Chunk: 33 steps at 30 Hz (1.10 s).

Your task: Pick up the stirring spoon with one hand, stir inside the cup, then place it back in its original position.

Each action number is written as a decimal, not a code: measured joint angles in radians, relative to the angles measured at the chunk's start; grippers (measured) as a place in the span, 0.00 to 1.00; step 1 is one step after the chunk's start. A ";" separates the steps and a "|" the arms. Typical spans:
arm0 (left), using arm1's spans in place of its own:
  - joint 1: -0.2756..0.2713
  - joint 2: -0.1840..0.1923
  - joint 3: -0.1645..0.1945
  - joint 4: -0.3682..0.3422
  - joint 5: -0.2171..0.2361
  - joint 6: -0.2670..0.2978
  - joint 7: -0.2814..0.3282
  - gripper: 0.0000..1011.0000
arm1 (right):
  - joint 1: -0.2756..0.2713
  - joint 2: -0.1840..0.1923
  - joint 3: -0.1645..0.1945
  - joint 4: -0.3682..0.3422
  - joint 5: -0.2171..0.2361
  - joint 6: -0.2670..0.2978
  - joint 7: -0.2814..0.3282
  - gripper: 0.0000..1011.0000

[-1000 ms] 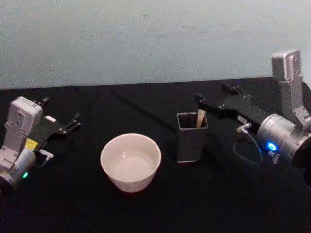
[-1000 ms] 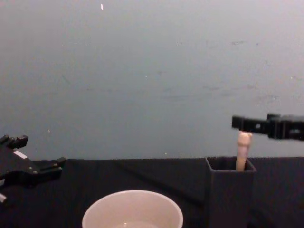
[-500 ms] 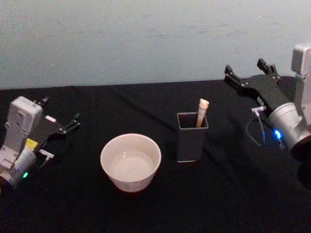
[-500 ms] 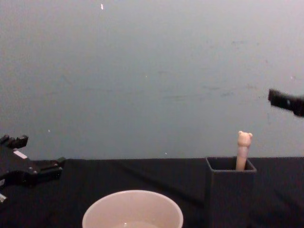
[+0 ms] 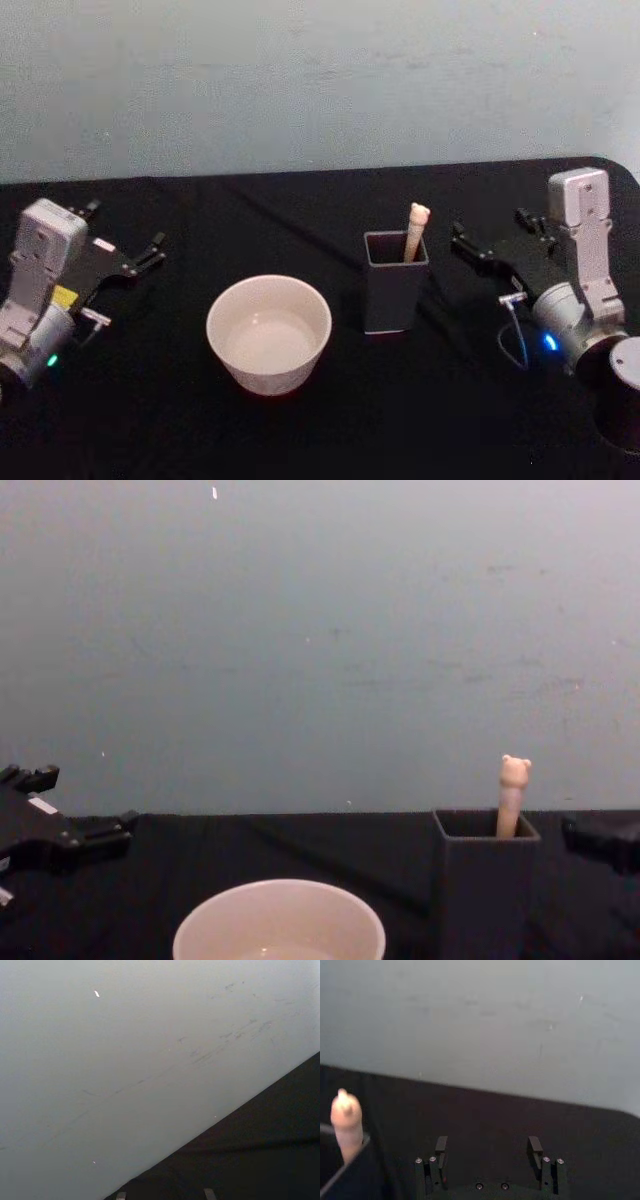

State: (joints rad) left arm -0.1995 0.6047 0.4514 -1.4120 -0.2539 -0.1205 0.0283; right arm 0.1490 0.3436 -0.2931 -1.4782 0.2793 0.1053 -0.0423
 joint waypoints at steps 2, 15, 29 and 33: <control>0.000 0.000 0.000 0.000 0.000 0.000 0.000 0.99 | -0.004 -0.004 -0.002 0.009 -0.008 0.009 0.004 0.99; 0.000 0.000 0.000 0.000 0.000 0.000 0.000 0.99 | -0.004 -0.010 0.000 0.019 -0.014 0.024 0.009 0.99; 0.000 0.000 0.000 0.000 0.000 0.000 0.000 0.99 | -0.004 -0.008 -0.001 0.016 -0.013 0.021 0.010 0.99; 0.000 0.000 0.000 0.000 0.000 0.000 0.000 0.99 | -0.004 -0.008 -0.001 0.016 -0.012 0.021 0.010 0.99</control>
State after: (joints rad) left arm -0.1995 0.6047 0.4514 -1.4120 -0.2539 -0.1205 0.0283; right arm 0.1450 0.3357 -0.2945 -1.4624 0.2669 0.1259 -0.0328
